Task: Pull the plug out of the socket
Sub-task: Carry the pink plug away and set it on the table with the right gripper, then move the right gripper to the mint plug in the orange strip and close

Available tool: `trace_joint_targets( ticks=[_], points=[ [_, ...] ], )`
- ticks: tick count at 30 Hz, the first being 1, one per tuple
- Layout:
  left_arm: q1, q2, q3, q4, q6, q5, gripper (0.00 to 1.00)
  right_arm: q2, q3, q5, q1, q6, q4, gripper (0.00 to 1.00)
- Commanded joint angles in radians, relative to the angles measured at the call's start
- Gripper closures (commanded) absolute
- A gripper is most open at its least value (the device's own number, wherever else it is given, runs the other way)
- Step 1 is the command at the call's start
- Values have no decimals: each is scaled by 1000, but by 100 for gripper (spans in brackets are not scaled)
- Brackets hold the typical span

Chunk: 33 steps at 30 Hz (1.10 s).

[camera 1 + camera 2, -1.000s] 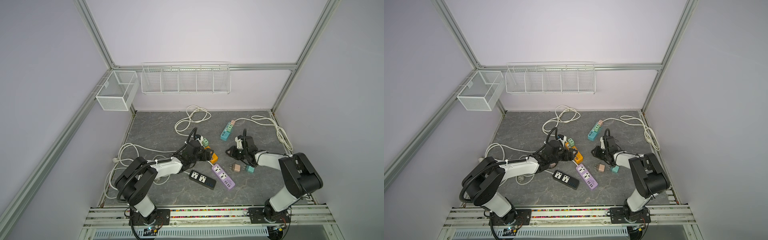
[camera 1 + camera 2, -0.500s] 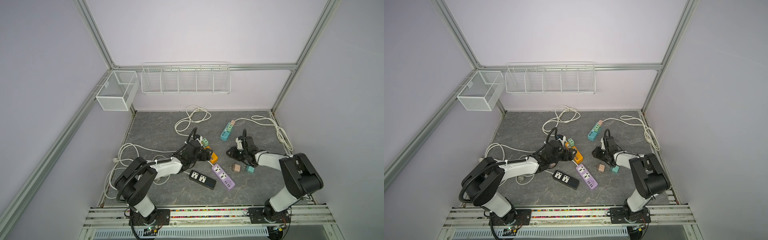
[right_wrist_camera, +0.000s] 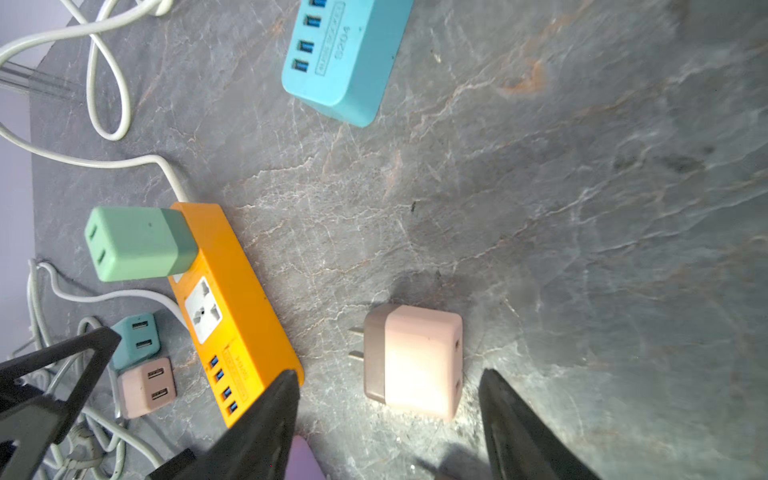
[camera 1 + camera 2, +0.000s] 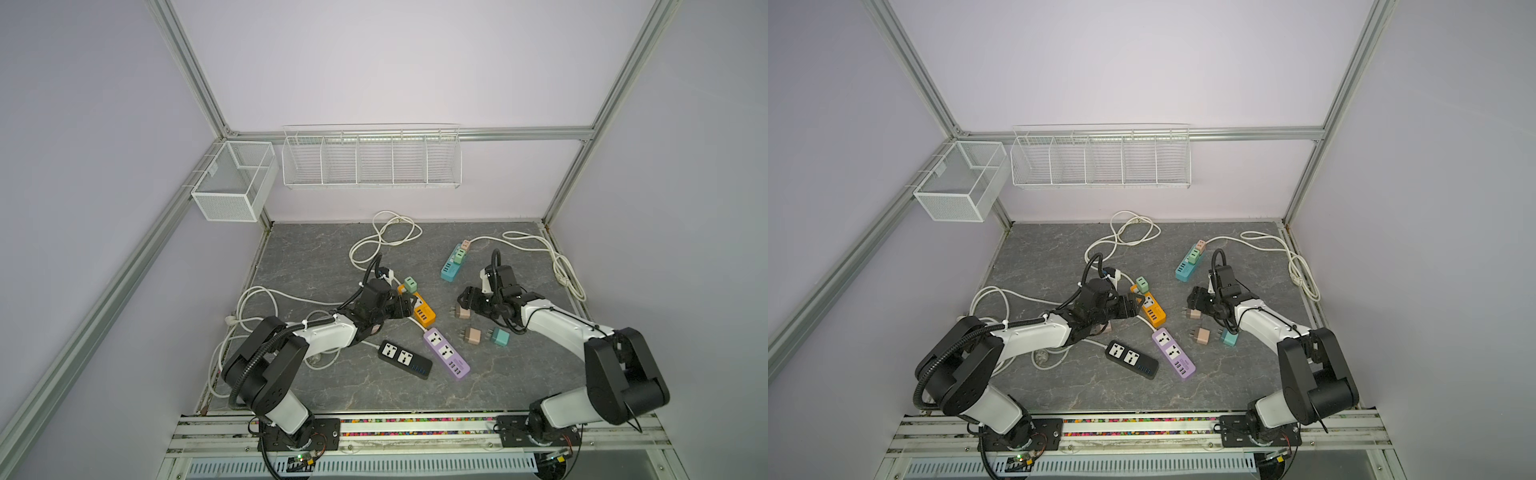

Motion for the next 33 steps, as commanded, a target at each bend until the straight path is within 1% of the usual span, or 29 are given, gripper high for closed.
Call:
trace_joint_targets(
  ticks=[1, 4, 7, 12, 18, 21, 27, 33],
  points=[
    [19, -16, -19, 52, -27, 36, 20, -30, 55, 89, 48, -58, -131, 25],
    [24, -15, -23, 53, -29, 32, 20, -31, 125, 159, 118, -97, -178, 22],
    [32, -6, -22, 56, -35, 37, 21, -7, 178, 199, 186, -134, -205, 22],
    [49, 17, -24, 74, -52, 61, 24, 84, 291, 283, 306, -208, -240, 21],
    [69, 60, -22, 100, -79, 92, 27, 207, 413, 329, 405, -278, -229, 20],
    [78, 72, -20, 110, -86, 102, 30, 266, 466, 349, 423, -294, -230, 20],
    [93, 84, -16, 106, -86, 105, 37, 352, 530, 331, 425, -312, -208, 21],
    [96, 112, 16, 78, -76, 114, 41, 436, 592, 322, 424, -334, -198, 26]
  ],
)
